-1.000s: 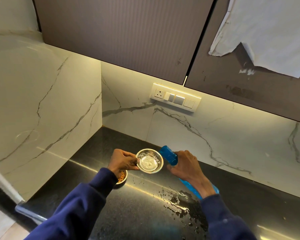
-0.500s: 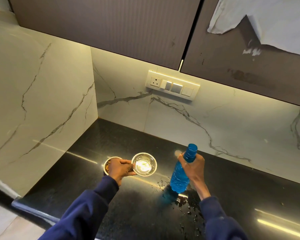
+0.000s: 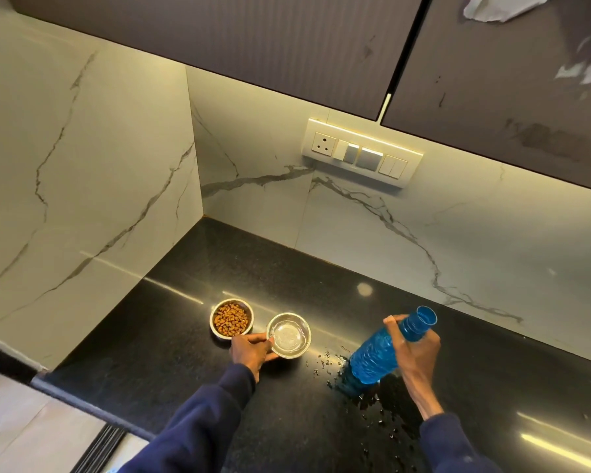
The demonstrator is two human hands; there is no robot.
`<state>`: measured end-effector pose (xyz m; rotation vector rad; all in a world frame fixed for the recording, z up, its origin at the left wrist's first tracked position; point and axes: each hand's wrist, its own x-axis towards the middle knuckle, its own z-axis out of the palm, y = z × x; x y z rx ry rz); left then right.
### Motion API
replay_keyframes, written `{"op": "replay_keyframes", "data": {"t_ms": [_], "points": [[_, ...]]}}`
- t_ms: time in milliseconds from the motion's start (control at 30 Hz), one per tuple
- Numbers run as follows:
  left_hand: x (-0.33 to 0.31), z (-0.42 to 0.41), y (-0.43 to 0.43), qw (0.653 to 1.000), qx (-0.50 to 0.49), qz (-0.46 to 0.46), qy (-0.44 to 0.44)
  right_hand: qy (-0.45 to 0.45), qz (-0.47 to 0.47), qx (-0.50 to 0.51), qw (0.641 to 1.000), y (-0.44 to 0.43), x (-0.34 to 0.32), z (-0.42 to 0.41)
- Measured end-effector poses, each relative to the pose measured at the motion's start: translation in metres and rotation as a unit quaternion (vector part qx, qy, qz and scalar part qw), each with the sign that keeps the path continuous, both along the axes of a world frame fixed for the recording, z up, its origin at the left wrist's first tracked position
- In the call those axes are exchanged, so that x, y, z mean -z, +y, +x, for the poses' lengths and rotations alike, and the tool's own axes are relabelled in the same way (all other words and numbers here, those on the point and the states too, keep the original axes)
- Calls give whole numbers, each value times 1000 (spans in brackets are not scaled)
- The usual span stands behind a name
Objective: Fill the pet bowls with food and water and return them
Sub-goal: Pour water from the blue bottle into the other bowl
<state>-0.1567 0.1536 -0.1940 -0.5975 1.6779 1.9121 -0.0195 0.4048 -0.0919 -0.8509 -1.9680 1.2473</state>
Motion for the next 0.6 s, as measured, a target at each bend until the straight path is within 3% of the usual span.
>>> {"op": "replay_keyframes", "data": {"t_ms": [400,600], "points": [[25,-4,7,999,-19,13,-42,9,-7,-26,1000,-9,-3,4],[21,-5,-2,997,-14,53,-47,-41,-24,9,999,-19,1,9]]}}
